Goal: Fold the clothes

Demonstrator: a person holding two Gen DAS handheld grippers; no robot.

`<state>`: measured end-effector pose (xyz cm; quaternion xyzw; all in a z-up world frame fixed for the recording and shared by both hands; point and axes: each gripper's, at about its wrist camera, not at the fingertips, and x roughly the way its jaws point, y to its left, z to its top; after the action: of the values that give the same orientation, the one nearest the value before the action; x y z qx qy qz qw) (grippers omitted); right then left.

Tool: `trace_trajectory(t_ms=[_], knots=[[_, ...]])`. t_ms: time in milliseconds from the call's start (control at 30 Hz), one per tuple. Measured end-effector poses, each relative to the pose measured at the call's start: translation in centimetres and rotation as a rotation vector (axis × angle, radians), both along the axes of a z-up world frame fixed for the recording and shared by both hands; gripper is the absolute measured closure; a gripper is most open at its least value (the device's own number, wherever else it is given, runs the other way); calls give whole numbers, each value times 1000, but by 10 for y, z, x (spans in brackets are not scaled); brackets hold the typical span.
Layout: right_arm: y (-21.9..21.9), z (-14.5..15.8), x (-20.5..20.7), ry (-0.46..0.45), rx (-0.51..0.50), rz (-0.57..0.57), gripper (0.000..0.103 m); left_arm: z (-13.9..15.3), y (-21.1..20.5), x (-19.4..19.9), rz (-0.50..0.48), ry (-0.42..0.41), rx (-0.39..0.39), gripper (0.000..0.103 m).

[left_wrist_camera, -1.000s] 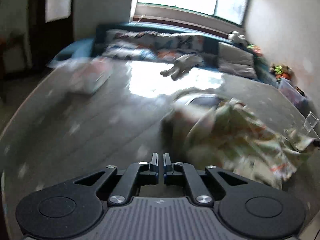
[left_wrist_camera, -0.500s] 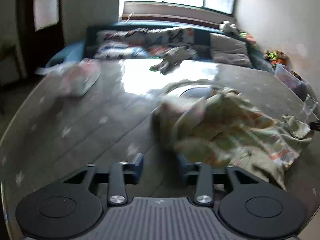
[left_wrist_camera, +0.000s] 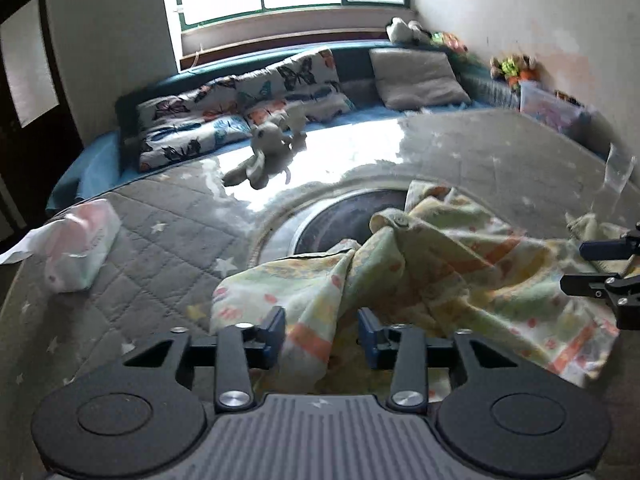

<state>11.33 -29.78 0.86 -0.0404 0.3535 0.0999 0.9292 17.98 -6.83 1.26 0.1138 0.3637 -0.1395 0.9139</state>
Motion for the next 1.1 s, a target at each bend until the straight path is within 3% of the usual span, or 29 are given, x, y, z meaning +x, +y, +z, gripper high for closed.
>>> trace_trajectory(t_ms=[33,67,200,367,533,733,833,967,1100], knots=[[1,-2,3,4,0,2,53,-3,1,3,9,3,10,88],[2,-5,6,8,0,5,53,-4,3,6,22,1,6,92],[0,-15,15,31,-14,-13,53,7,29,1,100,-44,-64,98],[-10,-29,17,73,-30,-49,53,26,91,-23,279,-96,-189,99],[-15,-31,6,86,-44,-51,52,12,154,-57,459,-37,-249,99],[-14,-25,-21,133,-58,-5,51,-17,201,-90,560,105,-279,98],[-12,-20,-33,183,-41,49,51,-22,211,-99,563,167,-288,89],[-6,-2,-34,160,-72,95,51,1,205,-98,511,126,-291,50],[-8,17,-7,99,-57,89,51,26,185,-83,419,56,-340,46]])
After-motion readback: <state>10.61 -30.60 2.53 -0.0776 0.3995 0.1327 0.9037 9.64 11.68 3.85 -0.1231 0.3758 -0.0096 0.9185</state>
